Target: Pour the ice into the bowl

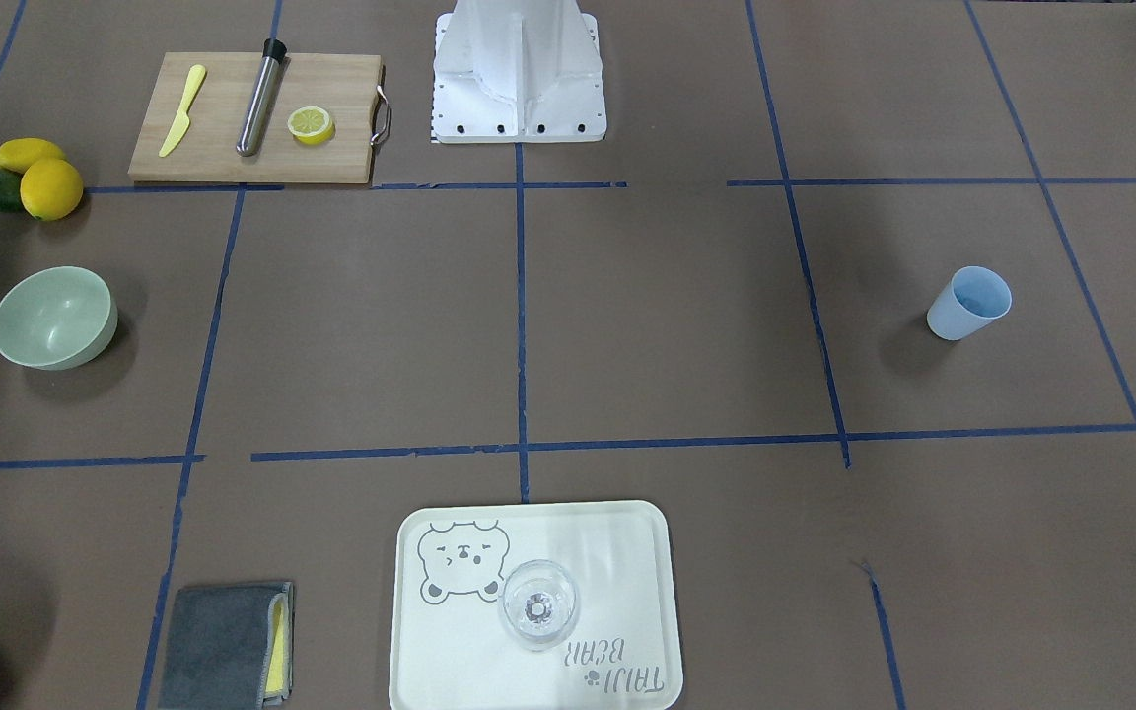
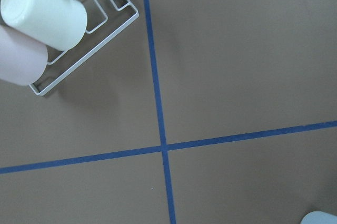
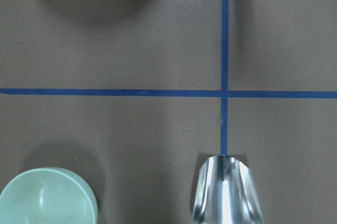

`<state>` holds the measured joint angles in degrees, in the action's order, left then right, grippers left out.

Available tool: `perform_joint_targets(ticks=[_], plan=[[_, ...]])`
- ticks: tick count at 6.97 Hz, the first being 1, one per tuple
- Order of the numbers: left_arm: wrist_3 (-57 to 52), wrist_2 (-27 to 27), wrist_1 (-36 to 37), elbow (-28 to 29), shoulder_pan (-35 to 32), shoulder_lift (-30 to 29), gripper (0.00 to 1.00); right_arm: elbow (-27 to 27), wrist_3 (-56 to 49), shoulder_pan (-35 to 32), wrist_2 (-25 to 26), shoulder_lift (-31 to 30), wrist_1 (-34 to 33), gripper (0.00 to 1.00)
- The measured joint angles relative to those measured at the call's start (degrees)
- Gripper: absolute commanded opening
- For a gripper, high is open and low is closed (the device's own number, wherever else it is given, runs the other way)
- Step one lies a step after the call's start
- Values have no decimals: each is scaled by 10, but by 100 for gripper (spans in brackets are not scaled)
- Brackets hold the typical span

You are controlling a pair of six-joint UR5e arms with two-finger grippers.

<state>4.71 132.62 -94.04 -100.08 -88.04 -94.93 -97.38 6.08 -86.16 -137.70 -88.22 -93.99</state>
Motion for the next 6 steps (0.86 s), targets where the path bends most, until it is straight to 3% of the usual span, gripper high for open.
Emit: perform_joint_targets(ticks=[1, 3, 6], plan=[[23, -2, 0, -34, 15, 2, 100, -3, 35, 26, -4, 2, 17, 100], [91, -35, -6, -98, 59, 18, 100, -2, 189, 93, -1, -15, 148, 100], [171, -69, -135, -127, 83, 83, 100, -1, 384, 205, 57, -72, 355, 100]])
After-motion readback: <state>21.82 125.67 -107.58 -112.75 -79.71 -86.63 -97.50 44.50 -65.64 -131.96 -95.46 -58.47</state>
